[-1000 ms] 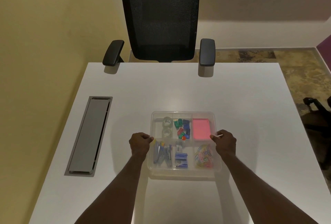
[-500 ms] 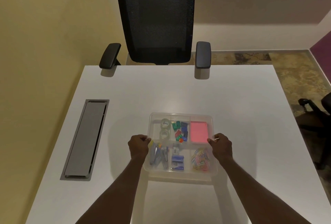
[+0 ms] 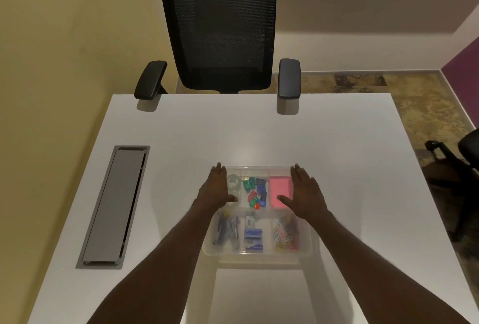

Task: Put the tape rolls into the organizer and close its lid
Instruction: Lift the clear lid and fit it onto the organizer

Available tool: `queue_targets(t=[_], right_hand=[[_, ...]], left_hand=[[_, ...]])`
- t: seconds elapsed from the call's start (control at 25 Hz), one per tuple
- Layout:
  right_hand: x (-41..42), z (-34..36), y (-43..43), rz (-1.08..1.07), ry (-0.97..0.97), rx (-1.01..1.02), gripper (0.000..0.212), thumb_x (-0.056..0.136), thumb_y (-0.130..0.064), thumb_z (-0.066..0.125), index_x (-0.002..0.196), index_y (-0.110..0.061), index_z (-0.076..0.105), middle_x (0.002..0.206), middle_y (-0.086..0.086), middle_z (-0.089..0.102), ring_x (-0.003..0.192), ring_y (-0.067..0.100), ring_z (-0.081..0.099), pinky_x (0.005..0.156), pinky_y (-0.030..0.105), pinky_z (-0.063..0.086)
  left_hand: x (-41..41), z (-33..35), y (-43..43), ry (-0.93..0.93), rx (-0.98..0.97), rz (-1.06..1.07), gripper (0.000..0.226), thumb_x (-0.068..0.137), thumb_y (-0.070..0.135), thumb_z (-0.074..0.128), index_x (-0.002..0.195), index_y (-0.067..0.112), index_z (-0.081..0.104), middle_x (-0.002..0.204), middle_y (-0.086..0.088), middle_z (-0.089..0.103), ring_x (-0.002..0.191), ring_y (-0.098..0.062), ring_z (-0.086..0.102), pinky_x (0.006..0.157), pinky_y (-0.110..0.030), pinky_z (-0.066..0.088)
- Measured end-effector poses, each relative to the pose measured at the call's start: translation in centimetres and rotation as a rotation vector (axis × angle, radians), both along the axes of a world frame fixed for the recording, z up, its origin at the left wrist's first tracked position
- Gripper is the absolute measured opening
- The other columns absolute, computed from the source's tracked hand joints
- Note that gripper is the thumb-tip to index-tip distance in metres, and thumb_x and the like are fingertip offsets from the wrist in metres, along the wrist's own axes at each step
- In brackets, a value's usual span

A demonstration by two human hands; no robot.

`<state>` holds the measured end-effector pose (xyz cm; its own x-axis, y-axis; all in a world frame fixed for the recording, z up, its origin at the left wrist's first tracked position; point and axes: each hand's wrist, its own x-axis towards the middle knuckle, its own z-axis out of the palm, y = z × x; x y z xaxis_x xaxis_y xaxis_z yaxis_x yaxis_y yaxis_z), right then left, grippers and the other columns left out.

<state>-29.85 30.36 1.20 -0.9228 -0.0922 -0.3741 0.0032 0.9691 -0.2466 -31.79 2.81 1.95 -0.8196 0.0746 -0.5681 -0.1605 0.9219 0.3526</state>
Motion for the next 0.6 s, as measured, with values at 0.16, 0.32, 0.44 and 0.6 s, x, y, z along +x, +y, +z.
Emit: queue_targets(t=[0.16, 0.32, 0.44, 0.6], right_hand=[[-1.1, -0.5, -0.6, 0.042, -0.081, 0.067, 0.090, 0.098, -0.063, 0.040, 0.161, -0.012, 0.002, 0.170, 0.007, -0.002, 0.158, 0.023, 0.000, 0.127, 0.046, 0.009], [-1.9, -0.6, -0.8, 0.030, -0.076, 0.079, 0.086, 0.098, -0.066, 0.031, 0.161, -0.012, 0.008, 0.170, 0.006, 0.005, 0.157, 0.023, 0.007, 0.127, 0.047, 0.010], [-2.3, -0.6, -0.4, 0.047, -0.107, 0.064, 0.090, 0.097, -0.065, 0.039, 0.161, -0.012, 0.004, 0.170, 0.006, 0.002, 0.157, 0.023, 0.005, 0.127, 0.048, 0.011], [-1.5, -1.0, 0.2, 0.116, -0.162, 0.048, 0.110, 0.090, -0.062, 0.059, 0.160, -0.012, -0.011, 0.168, 0.005, -0.016, 0.157, 0.024, -0.010, 0.126, 0.050, 0.015]], left_hand=[[-1.6, 0.1, 0.8, -0.076, -0.077, -0.089, 0.127, 0.082, 0.040, 0.088, 0.168, 0.002, 0.003, 0.179, -0.013, -0.001, 0.167, -0.032, -0.001, 0.134, -0.049, 0.022], [-0.6, -0.4, 0.8, -0.054, -0.133, -0.115, 0.132, 0.080, 0.034, 0.091, 0.169, 0.006, -0.002, 0.179, -0.011, -0.005, 0.167, -0.031, -0.004, 0.133, -0.048, 0.022], [0.2, -0.4, 1.1, -0.017, -0.168, -0.123, 0.129, 0.082, 0.034, 0.089, 0.169, 0.008, -0.003, 0.179, -0.009, -0.007, 0.167, -0.029, -0.005, 0.132, -0.045, 0.022], [1.0, 0.2, 2.3, 0.017, -0.184, -0.082, 0.114, 0.094, 0.025, 0.079, 0.170, 0.010, -0.004, 0.178, -0.008, -0.012, 0.167, -0.030, -0.006, 0.130, -0.046, 0.028]])
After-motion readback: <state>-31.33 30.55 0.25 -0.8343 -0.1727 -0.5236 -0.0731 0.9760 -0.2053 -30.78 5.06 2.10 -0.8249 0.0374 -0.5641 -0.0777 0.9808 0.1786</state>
